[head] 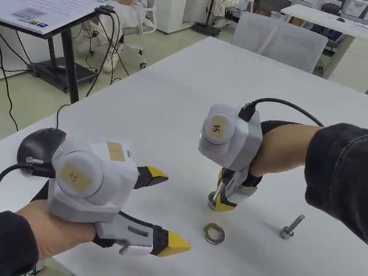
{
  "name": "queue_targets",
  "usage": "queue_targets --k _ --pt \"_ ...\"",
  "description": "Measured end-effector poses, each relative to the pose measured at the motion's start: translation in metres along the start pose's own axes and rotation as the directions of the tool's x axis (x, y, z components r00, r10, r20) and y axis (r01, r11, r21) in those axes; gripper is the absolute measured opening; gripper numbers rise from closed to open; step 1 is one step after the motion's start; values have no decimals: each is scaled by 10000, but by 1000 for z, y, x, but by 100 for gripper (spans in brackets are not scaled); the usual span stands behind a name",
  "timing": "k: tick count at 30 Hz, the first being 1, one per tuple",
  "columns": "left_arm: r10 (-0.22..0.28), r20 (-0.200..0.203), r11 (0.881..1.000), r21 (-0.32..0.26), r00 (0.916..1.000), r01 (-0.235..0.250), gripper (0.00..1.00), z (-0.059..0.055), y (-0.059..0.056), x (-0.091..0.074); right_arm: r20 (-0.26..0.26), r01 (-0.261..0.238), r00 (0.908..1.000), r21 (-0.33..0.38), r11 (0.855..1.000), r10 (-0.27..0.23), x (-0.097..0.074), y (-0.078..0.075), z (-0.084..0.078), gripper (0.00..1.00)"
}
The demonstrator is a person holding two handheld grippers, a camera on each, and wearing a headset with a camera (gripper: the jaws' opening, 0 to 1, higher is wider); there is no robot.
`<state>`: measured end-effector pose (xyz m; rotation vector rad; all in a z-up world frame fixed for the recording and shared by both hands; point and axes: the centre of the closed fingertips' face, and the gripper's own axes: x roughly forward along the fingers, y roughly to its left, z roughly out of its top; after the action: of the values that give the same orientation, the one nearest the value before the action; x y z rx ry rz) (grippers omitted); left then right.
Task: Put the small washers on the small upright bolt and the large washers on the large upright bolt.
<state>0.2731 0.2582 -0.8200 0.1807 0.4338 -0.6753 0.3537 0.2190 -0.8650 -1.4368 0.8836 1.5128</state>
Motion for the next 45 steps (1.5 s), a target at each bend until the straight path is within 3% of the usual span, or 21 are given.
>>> queue_targets --k 23,37,45 --pt "-65 -96 9999 96 9999 66 69 -2 -2 0 192 304 9993 602 9977 -316 -16 5 -18 27" --pt "-103 -154 9998 140 9998 105 69 -3 -4 0 382 127 9991 811 9966 -159 -16 28 -23 27" --pt "-140 -184 9998 163 9997 143 69 -3 -5 -1 570 -49 9984 854 9963 0 -13 45 -17 27"
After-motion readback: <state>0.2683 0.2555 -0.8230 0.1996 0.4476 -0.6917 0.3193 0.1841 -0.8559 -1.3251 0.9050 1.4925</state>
